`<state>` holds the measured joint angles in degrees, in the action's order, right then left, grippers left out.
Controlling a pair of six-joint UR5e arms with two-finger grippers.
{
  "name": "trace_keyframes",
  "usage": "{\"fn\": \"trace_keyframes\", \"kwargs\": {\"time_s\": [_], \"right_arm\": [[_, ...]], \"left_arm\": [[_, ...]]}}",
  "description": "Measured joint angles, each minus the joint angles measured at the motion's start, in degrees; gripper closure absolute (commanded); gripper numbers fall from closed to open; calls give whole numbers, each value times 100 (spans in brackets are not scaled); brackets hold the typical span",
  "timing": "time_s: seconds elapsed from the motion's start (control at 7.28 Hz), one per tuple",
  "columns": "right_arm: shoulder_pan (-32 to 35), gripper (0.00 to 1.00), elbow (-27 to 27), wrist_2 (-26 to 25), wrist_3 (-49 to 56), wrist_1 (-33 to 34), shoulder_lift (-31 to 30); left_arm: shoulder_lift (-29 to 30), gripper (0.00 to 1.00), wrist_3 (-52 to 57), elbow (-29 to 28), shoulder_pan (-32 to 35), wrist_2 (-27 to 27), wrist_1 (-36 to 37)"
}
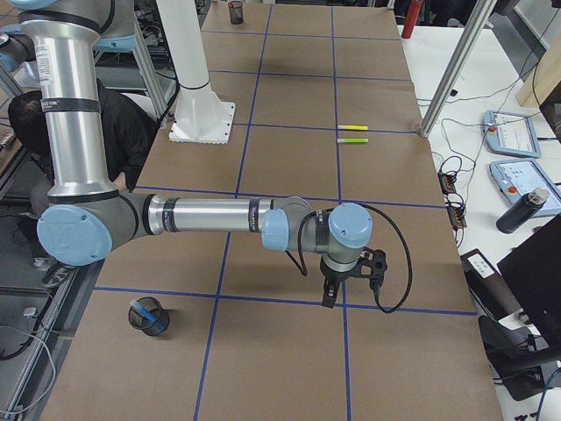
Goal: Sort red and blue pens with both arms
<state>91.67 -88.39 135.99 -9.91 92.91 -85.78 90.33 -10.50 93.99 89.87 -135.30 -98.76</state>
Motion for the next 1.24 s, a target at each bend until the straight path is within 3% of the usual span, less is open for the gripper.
{"fn": "trace_keyframes", "kwargs": {"time_s": [1.24], "right_arm": [[0, 0, 3, -81, -2, -10, 8]], "left_arm": [[-26, 0, -4, 38, 4, -5, 22]]}}
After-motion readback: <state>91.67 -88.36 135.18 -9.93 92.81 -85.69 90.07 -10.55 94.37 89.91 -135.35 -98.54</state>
